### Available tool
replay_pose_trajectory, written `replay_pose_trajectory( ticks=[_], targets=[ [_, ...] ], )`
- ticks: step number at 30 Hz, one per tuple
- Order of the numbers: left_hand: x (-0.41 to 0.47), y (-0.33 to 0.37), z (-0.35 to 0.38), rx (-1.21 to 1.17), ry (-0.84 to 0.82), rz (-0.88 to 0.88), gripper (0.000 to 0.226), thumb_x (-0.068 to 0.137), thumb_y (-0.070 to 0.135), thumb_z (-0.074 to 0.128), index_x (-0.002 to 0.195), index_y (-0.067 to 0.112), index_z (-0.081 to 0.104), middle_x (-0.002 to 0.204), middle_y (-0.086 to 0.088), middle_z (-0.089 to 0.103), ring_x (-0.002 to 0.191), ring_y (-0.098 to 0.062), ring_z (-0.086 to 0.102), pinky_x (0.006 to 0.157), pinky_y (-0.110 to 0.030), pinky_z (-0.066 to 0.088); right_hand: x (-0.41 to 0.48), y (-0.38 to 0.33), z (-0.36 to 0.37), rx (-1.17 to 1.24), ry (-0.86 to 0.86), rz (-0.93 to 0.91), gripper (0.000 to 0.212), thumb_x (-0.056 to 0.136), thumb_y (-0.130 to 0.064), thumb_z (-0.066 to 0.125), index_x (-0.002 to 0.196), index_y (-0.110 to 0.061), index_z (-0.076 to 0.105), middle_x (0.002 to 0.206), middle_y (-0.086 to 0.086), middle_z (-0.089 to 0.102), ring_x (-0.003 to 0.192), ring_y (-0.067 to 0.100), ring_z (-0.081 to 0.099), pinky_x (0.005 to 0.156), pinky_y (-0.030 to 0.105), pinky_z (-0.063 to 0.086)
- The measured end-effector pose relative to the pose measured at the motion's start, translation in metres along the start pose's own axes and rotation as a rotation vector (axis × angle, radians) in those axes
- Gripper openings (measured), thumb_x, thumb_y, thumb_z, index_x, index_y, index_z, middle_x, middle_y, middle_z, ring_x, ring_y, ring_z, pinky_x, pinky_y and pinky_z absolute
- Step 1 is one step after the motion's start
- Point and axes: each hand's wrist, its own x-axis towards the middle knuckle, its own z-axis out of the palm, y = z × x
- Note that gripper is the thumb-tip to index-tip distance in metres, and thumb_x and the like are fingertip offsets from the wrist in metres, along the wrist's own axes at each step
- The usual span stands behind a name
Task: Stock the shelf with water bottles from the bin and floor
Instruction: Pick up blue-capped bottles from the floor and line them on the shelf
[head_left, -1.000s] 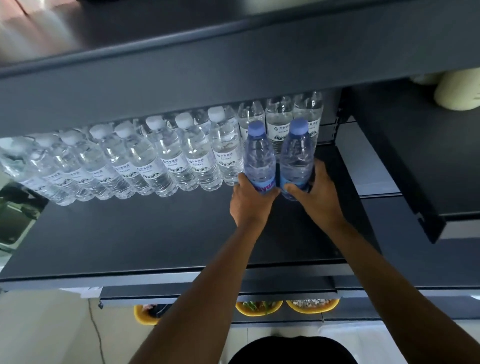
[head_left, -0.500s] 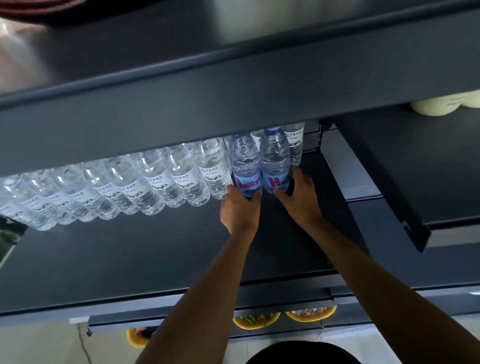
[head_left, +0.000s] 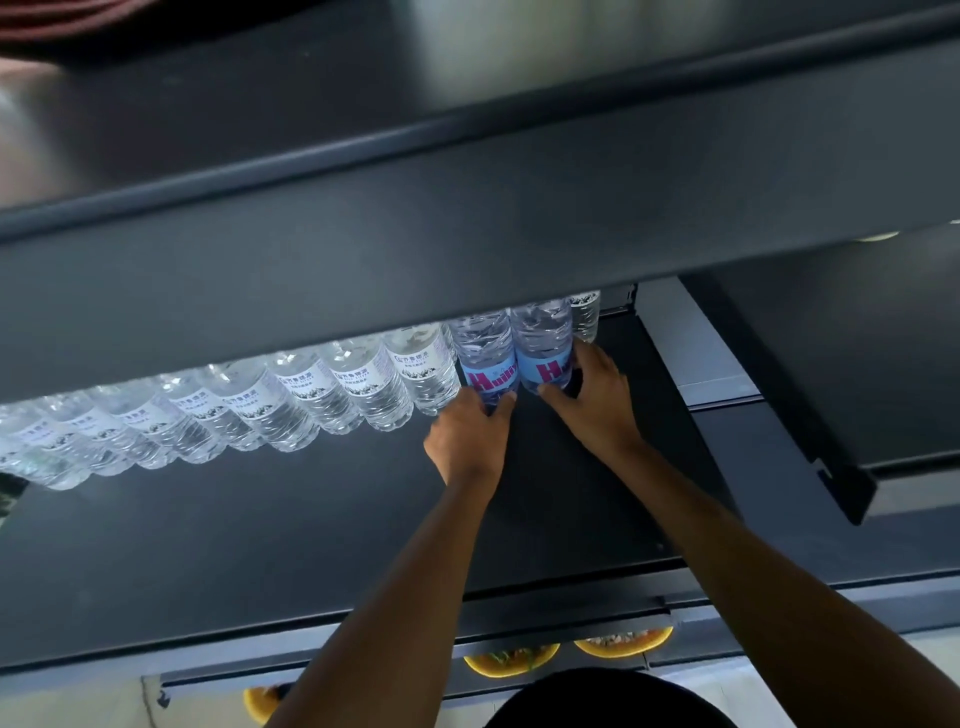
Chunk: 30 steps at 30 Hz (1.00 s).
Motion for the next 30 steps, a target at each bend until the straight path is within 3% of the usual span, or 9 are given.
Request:
replay_pose_trajectory(
  ticks=[6, 15, 21, 30],
  targets=[
    [-0.0010, -0.0006, -0.0022, -0.008, 0.004, -0.003, 0.046, 0.092, 0.062, 0.059, 0.097, 0.017, 0.064, 0.091, -0.005, 0.072, 0.092, -0.031, 0.068, 0.072, -0.034, 0.040, 0.0012, -0.0021, -0.0016, 0.049, -0.006, -0.004, 0.065, 0.077, -0.036, 0.081, 0.135, -0.019, 0.057, 0.125, -0.002, 0.067, 0.112, 0.012, 0.065, 0.096, 0.042, 0.058],
    [-0.0043, -0.0028, -0.0023, -0.064, 0.028, -0.021, 0.042, 0.093, 0.055, 0.063, 0.092, 0.014, 0.057, 0.086, -0.003, 0.068, 0.088, -0.030, 0.066, 0.071, -0.034, 0.040, -0.0010, -0.0035, -0.0003, 0.010, -0.001, -0.035, 0.064, 0.079, -0.039, 0.075, 0.138, -0.024, 0.054, 0.126, -0.003, 0.069, 0.116, 0.014, 0.065, 0.098, 0.046, 0.056],
    [-0.0080, -0.0035, -0.0033, -0.083, 0.030, -0.017, 0.041, 0.094, 0.054, 0.062, 0.095, 0.014, 0.057, 0.085, -0.001, 0.065, 0.088, -0.029, 0.066, 0.070, -0.034, 0.039, -0.0010, -0.0017, 0.0017, -0.014, -0.021, -0.024, 0.068, 0.077, -0.056, 0.066, 0.138, -0.031, 0.050, 0.125, -0.005, 0.070, 0.116, 0.018, 0.065, 0.098, 0.051, 0.055],
    [-0.0046, -0.0001, -0.0088, 0.004, -0.004, -0.021, 0.048, 0.095, 0.061, 0.057, 0.101, 0.016, 0.071, 0.100, -0.009, 0.074, 0.099, -0.034, 0.069, 0.075, -0.035, 0.043, -0.0018, -0.0055, 0.0065, -0.057, -0.011, 0.015, 0.064, 0.075, -0.060, 0.065, 0.131, -0.030, 0.053, 0.124, -0.007, 0.069, 0.116, 0.016, 0.065, 0.098, 0.049, 0.054]
  ],
)
